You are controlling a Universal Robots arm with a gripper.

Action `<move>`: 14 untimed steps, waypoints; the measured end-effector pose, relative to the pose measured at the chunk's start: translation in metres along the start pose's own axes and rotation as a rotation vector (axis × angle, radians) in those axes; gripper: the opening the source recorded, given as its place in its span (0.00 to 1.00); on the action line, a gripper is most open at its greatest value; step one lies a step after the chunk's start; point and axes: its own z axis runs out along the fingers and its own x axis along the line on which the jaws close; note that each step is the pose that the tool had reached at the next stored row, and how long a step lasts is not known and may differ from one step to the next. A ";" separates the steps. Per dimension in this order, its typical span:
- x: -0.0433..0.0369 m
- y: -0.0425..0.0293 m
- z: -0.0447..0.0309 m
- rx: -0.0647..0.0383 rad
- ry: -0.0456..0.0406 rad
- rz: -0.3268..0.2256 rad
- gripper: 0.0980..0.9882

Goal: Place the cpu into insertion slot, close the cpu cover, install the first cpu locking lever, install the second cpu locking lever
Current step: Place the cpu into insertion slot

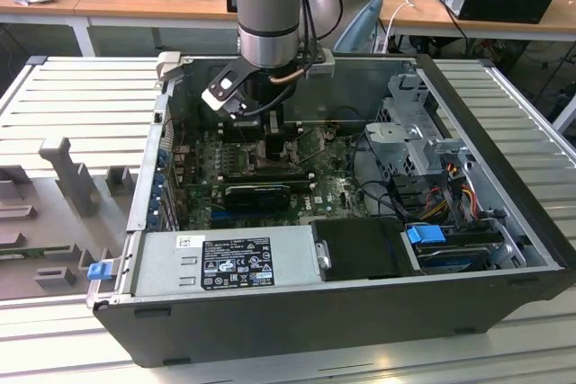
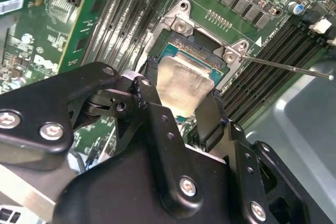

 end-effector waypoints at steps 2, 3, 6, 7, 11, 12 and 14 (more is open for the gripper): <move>0.0005 -0.0003 0.0043 0.004 -0.0009 0.012 0.48; 0.0007 -0.0006 0.0072 0.007 -0.0010 0.013 0.48; 0.0041 -0.0003 0.0119 0.015 -0.0026 0.012 0.48; 0.0042 0.0002 0.0123 0.016 -0.0028 0.012 0.48; 0.0043 0.0026 0.0137 0.017 -0.0028 0.012 0.48; 0.0044 0.0027 0.0141 0.018 -0.0028 0.012 0.48; 0.0045 0.0033 0.0155 0.018 -0.0028 0.012 0.48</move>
